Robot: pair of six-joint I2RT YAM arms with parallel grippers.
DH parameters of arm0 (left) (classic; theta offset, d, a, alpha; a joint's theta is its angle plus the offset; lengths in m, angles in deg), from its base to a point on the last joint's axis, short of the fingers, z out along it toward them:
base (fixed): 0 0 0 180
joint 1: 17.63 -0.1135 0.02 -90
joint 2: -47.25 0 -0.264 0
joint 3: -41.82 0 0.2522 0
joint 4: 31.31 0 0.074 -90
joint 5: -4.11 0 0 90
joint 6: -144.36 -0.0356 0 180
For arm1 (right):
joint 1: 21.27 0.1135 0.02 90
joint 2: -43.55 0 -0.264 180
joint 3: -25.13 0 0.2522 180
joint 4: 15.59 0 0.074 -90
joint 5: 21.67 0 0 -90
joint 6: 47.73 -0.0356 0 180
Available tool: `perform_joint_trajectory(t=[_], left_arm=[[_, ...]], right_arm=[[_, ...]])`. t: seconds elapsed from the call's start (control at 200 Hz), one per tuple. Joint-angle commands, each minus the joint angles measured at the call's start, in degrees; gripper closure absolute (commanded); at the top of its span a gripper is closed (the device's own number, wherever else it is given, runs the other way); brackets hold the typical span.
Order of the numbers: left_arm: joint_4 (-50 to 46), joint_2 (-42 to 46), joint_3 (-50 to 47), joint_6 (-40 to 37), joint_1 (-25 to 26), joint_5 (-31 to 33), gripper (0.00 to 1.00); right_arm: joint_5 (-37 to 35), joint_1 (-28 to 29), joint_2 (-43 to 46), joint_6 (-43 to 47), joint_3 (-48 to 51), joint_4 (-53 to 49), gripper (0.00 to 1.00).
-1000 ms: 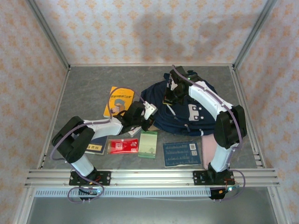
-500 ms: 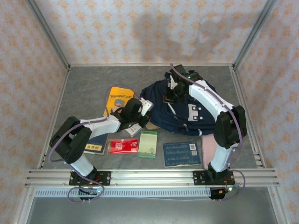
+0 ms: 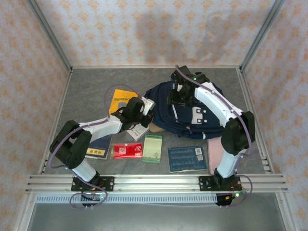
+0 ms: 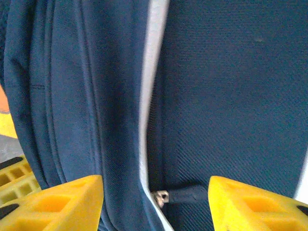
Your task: Pack the student bag
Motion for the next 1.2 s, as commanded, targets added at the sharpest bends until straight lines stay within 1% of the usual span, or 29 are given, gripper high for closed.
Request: perform_joint_trajectory(t=[0.0,0.05,0.1,0.165,0.195,0.27,0.345,0.455,0.55,0.626,0.741,0.871,1.006,1.106,1.196], left_arm=[[-1.5,3.25,2.87,2.85,1.41,-0.73,1.0],[-2.79,3.26,3.87,2.65,2.69,-0.43,1.0],[-3.98,3.25,5.0,2.64,3.95,-0.13,1.0],[-5.38,3.17,6.37,2.93,5.27,0.53,1.0],[-5.75,3.24,6.87,3.42,5.83,0.86,1.0],[-5.93,3.67,7.53,5.26,6.73,1.15,1.0],[-6.11,4.08,7.86,7.06,7.81,1.62,1.0],[-6.49,4.25,7.88,8.66,10.28,1.97,1.0],[-7.27,3.66,7.53,9.33,12.18,2.98,1.0],[-6.74,3.44,6.55,10.71,12.76,3.35,1.0],[-5.6,3.27,5.37,12.56,13.11,3.32,1.0],[-6.0,2.34,5.02,13.28,13.63,3.14,1.0],[-6.16,0.65,5.39,14.28,13.79,2.14,1.0],[-6.7,-1.22,6.71,14.79,13.88,1.3,1.0],[-6.75,-3.23,8.36,15.46,13.91,0.87,1.0]], right_arm=[[-7.83,-0.07,8.61,-8.79,2.91,-4.78,0.44],[-7.82,-0.07,11.98,-11.96,6.72,-5.24,0.52],[-7.86,-0.07,15.5,-14.78,10.87,-5.78,0.61],[-8.35,-0.07,20.33,-18.26,16.89,-6.43,0.81],[-8.58,-0.07,22.46,-19.77,19.83,-6.72,0.88],[-7.89,-0.07,27.2,-23.04,27.71,-6.52,1.0],[-6.24,-0.07,30.07,-25.45,34.18,-5.78,1.0],[-4.68,-0.09,32.58,-29.19,42.64,-1.8,1.0],[-4.5,-0.95,32.51,-29.33,45.72,2.26,1.0],[-5.68,-2.55,29.93,-28.47,46.32,4.71,1.0],[-7.49,-6.28,23.93,-26.02,44.48,7.05,1.0],[-11.73,-11.38,17.3,-23.22,39.92,8.23,1.0],[-11.0,-16.68,10.39,-20.35,35.2,10.48,1.0],[-10.13,-18.52,6.0,-17.41,29.93,10.8,1.0],[-10.56,-19.29,4.12,-15.56,25.51,9.62,1.0]])
